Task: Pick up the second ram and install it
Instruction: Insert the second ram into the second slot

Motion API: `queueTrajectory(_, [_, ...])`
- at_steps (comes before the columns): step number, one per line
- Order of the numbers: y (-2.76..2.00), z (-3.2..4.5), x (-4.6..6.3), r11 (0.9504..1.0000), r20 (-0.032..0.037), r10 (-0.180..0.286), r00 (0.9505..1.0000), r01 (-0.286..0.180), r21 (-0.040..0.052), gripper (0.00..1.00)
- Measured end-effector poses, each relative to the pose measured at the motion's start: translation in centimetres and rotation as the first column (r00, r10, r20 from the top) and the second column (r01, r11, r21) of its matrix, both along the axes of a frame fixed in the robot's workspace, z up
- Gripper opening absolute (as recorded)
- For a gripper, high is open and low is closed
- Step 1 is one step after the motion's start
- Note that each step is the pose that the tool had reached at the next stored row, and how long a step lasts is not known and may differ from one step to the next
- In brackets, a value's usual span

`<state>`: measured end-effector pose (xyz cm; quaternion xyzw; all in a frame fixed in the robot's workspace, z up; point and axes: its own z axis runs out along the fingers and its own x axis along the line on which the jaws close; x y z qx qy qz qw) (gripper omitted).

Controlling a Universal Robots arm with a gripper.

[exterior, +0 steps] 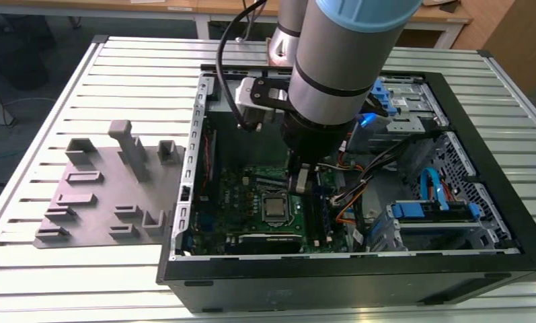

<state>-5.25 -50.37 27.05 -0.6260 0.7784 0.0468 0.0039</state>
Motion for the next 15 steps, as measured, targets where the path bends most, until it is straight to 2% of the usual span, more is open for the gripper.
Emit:
queueTrajectory(7, [0.0, -0.01, 0.0, 0.9964, 0.0, -0.085, 0.9964, 0.085, 0.0, 0.11])
queueTrajectory(15, [0.0, -0.01, 0.0, 0.9861, 0.0, -0.166, 0.9861, 0.166, 0.0, 0.11])
